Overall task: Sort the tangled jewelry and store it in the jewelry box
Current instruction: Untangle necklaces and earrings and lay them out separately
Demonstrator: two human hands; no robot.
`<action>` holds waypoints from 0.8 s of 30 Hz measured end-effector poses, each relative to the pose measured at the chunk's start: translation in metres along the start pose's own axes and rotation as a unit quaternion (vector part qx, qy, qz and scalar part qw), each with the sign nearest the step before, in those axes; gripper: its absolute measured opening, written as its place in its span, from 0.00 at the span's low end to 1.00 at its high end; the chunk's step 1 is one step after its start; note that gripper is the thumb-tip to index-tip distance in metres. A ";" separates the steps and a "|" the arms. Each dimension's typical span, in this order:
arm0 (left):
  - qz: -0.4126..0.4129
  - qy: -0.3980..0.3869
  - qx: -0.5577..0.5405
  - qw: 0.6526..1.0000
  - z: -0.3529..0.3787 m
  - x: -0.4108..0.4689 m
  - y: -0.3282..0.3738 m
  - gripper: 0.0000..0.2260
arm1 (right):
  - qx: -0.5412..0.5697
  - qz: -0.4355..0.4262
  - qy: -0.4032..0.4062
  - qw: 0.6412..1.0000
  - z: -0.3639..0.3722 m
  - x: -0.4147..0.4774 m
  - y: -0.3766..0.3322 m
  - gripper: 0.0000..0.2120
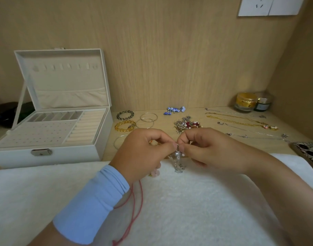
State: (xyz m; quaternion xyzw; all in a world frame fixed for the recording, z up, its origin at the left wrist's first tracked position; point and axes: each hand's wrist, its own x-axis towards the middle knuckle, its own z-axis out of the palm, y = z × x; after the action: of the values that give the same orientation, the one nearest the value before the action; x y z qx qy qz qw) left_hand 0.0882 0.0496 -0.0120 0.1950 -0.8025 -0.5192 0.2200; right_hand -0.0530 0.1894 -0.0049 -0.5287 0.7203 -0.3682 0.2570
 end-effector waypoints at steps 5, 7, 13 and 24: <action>-0.059 -0.008 -0.037 0.998 0.002 0.002 -0.001 0.07 | 0.003 0.010 -0.019 1.000 0.001 -0.001 -0.001 0.10; -0.077 -0.013 -0.052 0.996 0.003 0.002 -0.001 0.07 | 0.020 0.016 -0.023 0.999 0.002 -0.002 -0.001 0.12; -0.100 0.001 -0.085 0.991 0.003 0.003 0.002 0.08 | 0.023 0.010 -0.014 1.000 0.007 -0.001 -0.004 0.12; -0.060 -0.035 -0.008 0.998 0.001 0.000 0.002 0.09 | 0.125 -0.004 0.005 0.992 -0.001 0.001 -0.005 0.18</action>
State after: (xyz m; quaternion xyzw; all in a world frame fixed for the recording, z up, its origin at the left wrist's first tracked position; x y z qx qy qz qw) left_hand 0.0877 0.0514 -0.0108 0.2230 -0.7921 -0.5446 0.1618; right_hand -0.0515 0.1876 0.0000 -0.4931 0.6679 -0.4591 0.3161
